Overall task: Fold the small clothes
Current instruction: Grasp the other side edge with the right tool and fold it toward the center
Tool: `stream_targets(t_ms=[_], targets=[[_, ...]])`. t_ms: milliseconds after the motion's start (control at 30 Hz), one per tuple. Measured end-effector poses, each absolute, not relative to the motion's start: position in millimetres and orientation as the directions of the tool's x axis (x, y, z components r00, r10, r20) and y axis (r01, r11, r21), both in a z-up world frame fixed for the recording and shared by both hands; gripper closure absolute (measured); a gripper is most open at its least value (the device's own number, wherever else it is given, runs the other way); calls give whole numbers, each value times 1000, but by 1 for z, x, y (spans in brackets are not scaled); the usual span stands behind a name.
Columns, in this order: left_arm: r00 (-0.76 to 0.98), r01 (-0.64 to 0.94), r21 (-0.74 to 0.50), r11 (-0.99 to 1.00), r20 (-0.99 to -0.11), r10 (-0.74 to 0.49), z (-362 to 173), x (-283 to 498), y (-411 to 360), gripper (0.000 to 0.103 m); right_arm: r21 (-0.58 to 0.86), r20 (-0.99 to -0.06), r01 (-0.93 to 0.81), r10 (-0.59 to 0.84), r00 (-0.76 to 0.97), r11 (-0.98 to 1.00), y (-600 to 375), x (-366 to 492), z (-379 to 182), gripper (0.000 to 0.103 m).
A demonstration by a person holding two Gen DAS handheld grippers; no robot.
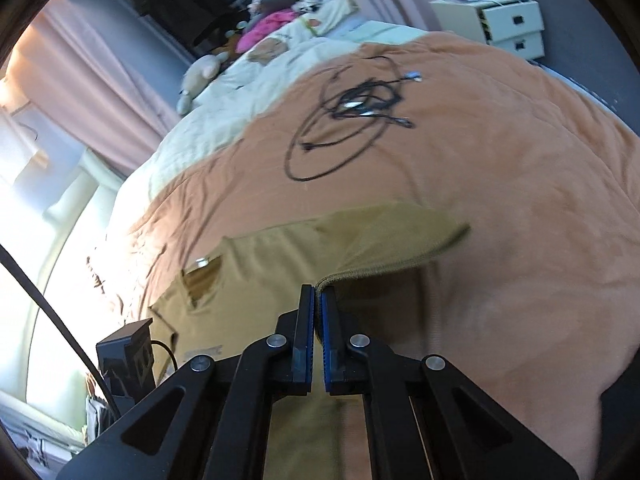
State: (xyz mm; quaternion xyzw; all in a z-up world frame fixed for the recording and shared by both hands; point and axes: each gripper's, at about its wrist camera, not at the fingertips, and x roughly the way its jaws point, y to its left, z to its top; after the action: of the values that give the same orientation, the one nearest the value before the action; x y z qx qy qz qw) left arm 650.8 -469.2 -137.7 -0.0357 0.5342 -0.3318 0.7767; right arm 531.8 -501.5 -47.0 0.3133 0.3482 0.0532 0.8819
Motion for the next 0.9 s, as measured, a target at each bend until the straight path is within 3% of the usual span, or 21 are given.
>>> stream_targets(t_ms=[433, 900], targets=[[339, 356, -399, 845, -787, -515, -92, 651, -331, 99, 540, -629, 80, 339, 700, 838, -429, 561, -40, 103], [350, 292, -397, 870, -802, -484, -95, 649, -282, 98, 521, -712, 85, 377, 592, 850, -371, 603, -57, 102]])
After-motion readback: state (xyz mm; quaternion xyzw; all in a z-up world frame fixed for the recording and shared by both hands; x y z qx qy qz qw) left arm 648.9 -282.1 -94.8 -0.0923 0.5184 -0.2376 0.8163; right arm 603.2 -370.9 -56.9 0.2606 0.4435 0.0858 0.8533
